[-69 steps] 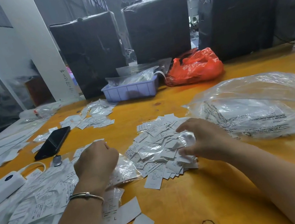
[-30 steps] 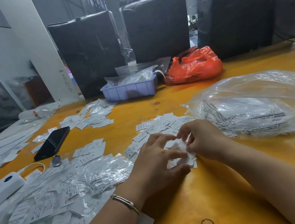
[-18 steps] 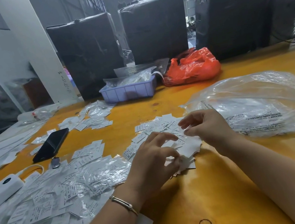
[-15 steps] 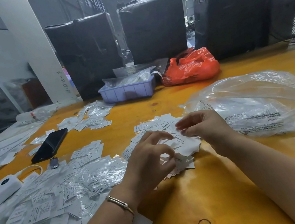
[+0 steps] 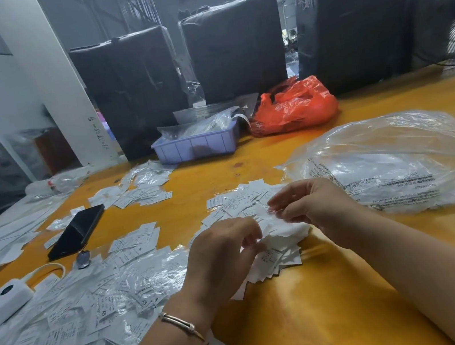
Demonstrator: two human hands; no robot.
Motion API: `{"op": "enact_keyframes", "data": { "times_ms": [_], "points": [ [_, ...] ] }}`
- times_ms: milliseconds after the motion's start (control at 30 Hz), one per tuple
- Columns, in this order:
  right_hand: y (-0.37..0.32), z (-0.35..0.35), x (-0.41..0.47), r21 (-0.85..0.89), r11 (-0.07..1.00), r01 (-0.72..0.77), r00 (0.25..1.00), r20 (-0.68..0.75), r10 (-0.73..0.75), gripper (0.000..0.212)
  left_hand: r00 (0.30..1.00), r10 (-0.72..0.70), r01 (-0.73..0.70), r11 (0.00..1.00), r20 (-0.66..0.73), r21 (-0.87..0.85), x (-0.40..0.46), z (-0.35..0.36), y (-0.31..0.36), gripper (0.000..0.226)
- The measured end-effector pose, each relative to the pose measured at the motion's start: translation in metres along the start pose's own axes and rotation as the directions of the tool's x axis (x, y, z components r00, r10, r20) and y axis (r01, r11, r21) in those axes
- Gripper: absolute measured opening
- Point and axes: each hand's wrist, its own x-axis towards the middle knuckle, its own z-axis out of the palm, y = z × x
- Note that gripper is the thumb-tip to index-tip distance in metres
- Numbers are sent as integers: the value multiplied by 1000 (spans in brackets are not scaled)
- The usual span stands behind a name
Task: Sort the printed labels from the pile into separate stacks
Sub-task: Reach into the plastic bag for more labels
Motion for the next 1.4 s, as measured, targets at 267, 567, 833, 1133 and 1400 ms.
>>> {"op": "enact_keyframes", "data": {
  "times_ms": [267,567,833,1133,1400],
  "points": [
    [0,1,-1,-14,1000,26,999,38,-26,39,999,34,-34,999,9,0,-3,4,-2,15],
    [3,0,3,59,998,-5,998,66,1,43,924,-331,368,631,192,-683,-4,-14,-13,14],
    [10,3,5,50,998,-43,998,50,40,46,862,-456,442,461,222,-770,-4,-16,-14,33],
    [10,10,1,-21,1000,-20,999,37,20,47,879,-467,402,610,99,-683,-7,-16,-16,10],
    [6,10,0,119,993,-11,999,-42,16,40,955,-259,289,921,144,-261,-9,-11,-30,21]
  ]
}}
